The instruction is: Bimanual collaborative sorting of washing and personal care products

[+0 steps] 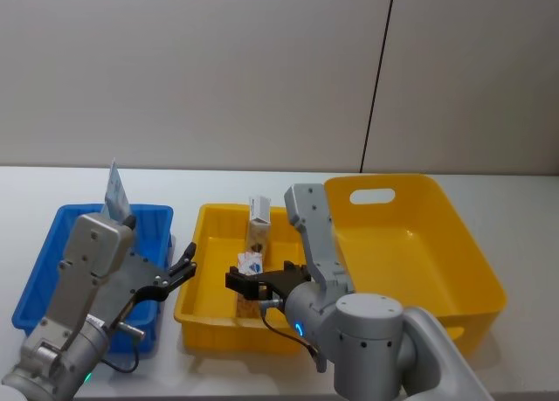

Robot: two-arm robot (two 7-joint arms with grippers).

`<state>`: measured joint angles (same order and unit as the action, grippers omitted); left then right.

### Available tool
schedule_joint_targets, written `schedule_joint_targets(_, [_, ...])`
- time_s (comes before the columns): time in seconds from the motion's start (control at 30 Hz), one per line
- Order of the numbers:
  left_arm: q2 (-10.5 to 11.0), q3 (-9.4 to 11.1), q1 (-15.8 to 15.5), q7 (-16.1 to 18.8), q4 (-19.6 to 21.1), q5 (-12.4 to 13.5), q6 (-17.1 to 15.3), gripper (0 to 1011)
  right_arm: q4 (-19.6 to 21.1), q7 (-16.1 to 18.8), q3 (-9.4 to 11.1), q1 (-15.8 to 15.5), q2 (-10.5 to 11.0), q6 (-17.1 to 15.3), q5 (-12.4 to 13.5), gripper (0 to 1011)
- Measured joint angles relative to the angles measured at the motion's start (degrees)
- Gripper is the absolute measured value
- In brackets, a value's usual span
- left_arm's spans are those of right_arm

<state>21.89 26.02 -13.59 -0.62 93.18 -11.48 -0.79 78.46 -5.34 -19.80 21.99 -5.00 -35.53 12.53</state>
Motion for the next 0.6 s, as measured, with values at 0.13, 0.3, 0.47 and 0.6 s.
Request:
schedule_joint_targets(0.13, [0.00, 0.00, 0.00, 0.00, 0.00, 0.00, 0.00, 1002, -0.68, -0.28, 0.18, 0.62, -0.26, -1.04, -0.11, 1004])
schedule_joint_targets(0.3, [0.00, 0.00, 0.00, 0.00, 0.00, 0.00, 0.00, 1001, -1.07, -0.49, 0.19, 1.18, -0.25, -2.72, -0.63, 1004])
schedule_joint_targets(0.47, [0.00, 0.00, 0.00, 0.00, 0.00, 0.00, 0.00, 1001, -1.03, -0.46, 0.03, 1.53, 0.25, -4.25, -1.19, 1004])
schedule_joint_targets(0.6, [0.00, 0.00, 0.00, 0.00, 0.00, 0.00, 0.00, 1001, -1.00, -0.15, -0.22, 1.83, 0.71, -5.03, -1.60, 1004])
